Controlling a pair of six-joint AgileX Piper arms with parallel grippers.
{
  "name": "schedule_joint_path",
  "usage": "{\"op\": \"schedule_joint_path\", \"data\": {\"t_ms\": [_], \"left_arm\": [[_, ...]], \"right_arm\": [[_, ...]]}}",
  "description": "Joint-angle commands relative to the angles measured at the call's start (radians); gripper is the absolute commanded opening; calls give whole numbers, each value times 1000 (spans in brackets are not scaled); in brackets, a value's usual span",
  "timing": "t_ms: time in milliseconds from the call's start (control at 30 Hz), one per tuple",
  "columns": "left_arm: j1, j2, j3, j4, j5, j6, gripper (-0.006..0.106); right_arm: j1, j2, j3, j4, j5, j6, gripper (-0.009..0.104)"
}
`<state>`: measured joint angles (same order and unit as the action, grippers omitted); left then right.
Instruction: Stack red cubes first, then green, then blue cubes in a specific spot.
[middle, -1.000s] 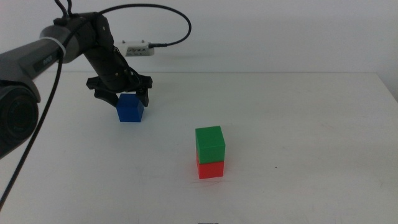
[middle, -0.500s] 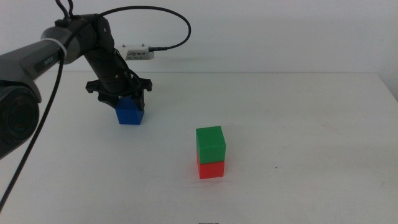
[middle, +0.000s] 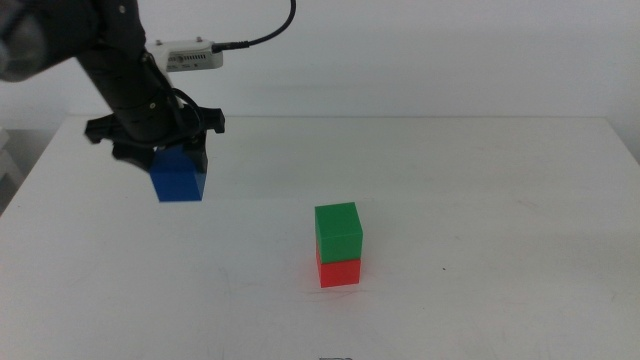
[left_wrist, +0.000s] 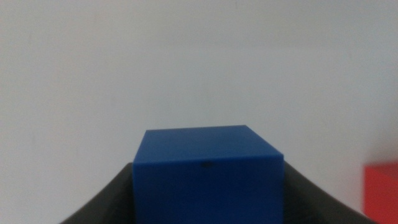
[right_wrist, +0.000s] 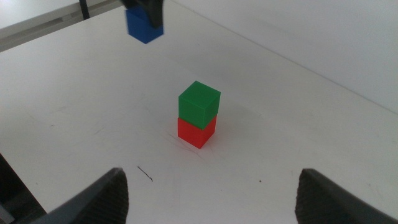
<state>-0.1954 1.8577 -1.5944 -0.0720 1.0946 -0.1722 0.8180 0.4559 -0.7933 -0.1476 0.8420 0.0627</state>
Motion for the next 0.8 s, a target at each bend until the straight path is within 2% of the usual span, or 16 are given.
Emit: {"op": "schedule_joint_path", "data": {"t_ms": [0,133,200,467,767], "left_arm": [[-45,-157,46,25,-8,-132,4],[-165,-233,43,130,60,-323,4],[-218,-232,15,153,89,-378,4],[-422,-116,-121,162,102,-482,11],[-503,23,-272,158,140,-518,12]], "right_arm": [[-6,10,-24,-23,-69,-10,87],[-6,10,-24,-23,-69,-10,87],[-6,10,-24,-23,-69,-10,87],[-6,10,-24,-23,-69,-10,87],[-6,10,-24,-23,-69,-10,87]]}}
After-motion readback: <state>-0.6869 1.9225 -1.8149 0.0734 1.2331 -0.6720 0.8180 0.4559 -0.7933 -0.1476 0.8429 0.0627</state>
